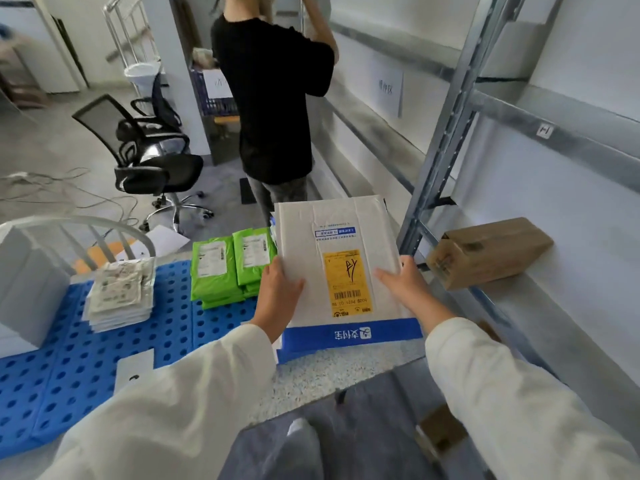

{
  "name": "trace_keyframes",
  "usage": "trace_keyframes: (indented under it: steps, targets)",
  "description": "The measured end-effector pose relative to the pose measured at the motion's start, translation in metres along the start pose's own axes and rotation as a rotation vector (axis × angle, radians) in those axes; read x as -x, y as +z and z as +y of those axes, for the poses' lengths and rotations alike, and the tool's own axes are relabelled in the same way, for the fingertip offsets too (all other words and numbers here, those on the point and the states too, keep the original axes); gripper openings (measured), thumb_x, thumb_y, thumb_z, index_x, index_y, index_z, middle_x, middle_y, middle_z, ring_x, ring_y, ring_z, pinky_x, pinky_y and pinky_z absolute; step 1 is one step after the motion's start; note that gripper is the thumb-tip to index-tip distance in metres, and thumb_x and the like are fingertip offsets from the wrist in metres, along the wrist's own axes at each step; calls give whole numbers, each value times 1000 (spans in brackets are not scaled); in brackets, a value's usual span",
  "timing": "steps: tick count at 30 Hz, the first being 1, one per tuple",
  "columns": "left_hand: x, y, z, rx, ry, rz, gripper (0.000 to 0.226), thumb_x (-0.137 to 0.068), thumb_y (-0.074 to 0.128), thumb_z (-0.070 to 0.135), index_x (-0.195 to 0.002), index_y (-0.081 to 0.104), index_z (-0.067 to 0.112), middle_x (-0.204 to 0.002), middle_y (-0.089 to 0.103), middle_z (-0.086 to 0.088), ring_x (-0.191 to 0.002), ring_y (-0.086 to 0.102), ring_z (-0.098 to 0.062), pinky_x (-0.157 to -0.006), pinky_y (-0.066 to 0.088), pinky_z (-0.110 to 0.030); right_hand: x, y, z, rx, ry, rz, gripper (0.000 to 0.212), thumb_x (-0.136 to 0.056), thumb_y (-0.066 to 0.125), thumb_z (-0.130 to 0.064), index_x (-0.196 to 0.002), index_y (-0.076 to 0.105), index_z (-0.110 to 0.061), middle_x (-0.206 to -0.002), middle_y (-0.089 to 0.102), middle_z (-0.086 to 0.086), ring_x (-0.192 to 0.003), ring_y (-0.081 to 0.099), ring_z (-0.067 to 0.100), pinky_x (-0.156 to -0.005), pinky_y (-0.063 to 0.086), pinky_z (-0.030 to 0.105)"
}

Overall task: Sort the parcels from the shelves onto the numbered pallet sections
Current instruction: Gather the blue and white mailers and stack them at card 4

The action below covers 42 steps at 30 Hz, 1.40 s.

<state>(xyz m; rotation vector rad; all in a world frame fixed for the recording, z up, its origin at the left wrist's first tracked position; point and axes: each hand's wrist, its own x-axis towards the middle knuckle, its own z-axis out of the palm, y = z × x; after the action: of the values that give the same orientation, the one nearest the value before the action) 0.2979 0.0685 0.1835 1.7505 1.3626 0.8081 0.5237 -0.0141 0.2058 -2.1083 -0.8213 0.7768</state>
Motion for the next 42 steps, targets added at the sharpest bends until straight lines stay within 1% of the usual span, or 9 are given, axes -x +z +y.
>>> trace_keyframes:
  steps: [8,12,17,22,26,29,32,38,42]
  targets:
    - [-102,20,-16,34,-77,17,38,-88,64,13,-121,46,9,-112,47,-3,-96,48,-17,-88,47,-31,-103,41,-24,48,40,16,59,-88,65,-40,-134,36,-18,-125,54,3,-104,52,20,-72,48,32]
    - [-151,31,-28,68,-98,4,37,-90,61,14,-123,45,8,-116,47,-4,-102,48,-19,-90,44,-31,-154,57,-37,31,66,-1,64,-88,67,-34,-139,34,-15,-132,52,9,-119,54,29,-91,51,42]
    - [-191,54,-44,64,-141,-5,34,-90,61,13,-120,46,11,-115,47,-3,-99,48,-18,-89,46,-32,-204,71,-38,34,116,-39,61,-88,66,-31,-140,36,-15,-132,53,9,-119,55,31,-94,51,52]
    - [-214,73,-59,87,-228,-30,33,-90,60,15,-119,45,13,-115,46,-4,-99,50,-19,-89,49,-37,-234,85,-27,88,111,-94,55,-90,64,-32,-138,41,-18,-130,56,8,-116,56,30,-87,53,42]
    - [-220,83,-67,116,-273,-15,43,-91,58,17,-130,40,14,-117,41,0,-103,49,-18,-92,47,-35,-262,91,-26,121,113,-160,53,-90,64,-34,-136,42,-21,-127,57,5,-113,58,30,-92,52,52]
    - [-219,86,-69,114,-299,13,54,-94,56,18,-141,31,13,-122,35,2,-108,44,-15,-96,42,-30,-276,95,-31,127,100,-220,55,-91,63,-35,-138,39,-23,-127,56,2,-114,57,27,-92,51,48]
    - [-219,89,-73,122,-362,42,54,-96,52,18,-143,27,11,-127,35,-4,-113,43,-21,-103,41,-39,-285,103,-32,124,65,-273,53,-92,61,-34,-138,37,-24,-127,54,2,-114,56,24,-90,50,43]
    - [-231,86,-72,3,-385,-8,63,-96,51,17,-148,17,5,-138,28,-14,-126,31,-29,-114,27,-44,-290,112,-20,403,12,-235,56,-91,59,-42,-138,38,-20,-132,40,6,-126,41,28,-102,44,47]
    - [-235,84,-70,-440,-149,-49,64,-96,46,8,-150,13,2,-155,11,-18,-142,12,-34,-119,15,-43,-281,112,-27,549,-91,-260,65,-90,60,-44,-142,31,-20,-141,38,6,-131,37,28,-105,41,47]
